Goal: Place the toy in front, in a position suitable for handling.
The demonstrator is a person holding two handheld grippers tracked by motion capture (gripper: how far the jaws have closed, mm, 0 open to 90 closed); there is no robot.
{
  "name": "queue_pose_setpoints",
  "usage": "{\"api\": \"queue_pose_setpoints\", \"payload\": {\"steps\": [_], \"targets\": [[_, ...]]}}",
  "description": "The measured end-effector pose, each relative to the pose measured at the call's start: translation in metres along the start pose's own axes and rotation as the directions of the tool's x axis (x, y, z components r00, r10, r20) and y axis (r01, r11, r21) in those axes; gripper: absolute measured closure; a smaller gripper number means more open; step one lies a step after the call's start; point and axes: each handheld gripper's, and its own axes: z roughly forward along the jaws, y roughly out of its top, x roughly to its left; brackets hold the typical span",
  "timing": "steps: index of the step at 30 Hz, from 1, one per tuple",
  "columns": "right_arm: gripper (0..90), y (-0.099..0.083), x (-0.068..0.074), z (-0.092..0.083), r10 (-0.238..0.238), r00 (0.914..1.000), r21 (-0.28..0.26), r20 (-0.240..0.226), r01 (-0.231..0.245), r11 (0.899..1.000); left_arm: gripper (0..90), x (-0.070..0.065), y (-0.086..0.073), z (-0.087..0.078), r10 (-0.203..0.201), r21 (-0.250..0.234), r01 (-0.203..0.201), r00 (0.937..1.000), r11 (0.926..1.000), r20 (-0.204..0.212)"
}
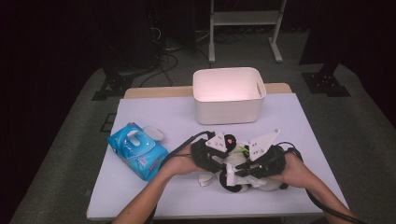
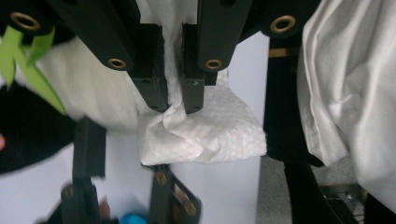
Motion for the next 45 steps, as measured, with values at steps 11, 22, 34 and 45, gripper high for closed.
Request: {"api": "queue_pose_setpoints", "payload": {"steps": [11, 22, 34, 45], "targets": [[81.4, 0.007, 0.004, 0.007, -0.021, 0.9996, 0.017, -0.019, 0.021, 1.000, 57.3, 0.000, -0.003, 0.000, -0.005, -0.016, 0.005, 0.9999, 0.9999, 0.010], [81.4, 0.018, 0.004, 0.011, -0.040, 0.9985, -0.042, -0.038, 0.038, 0.998, 57.9, -0.001, 0.000, 0.003, -0.005, -0.014, 0.006, 0.9999, 0.9999, 0.015], [81.5, -0.005, -0.010, -0.001, 0.045, 0.9979, -0.037, 0.046, -0.043, 0.998, 59.0, -0.002, -0.002, 0.004, -0.014, -0.039, 0.015, 0.9992, 0.9991, 0.036], [81.7, -0.014, -0.009, -0.010, 0.028, 0.9944, 0.025, 0.102, -0.031, 0.999, 59.2, -0.006, -0.002, 0.004, -0.002, -0.028, 0.002, 0.9997, 0.9996, 0.023]]}}
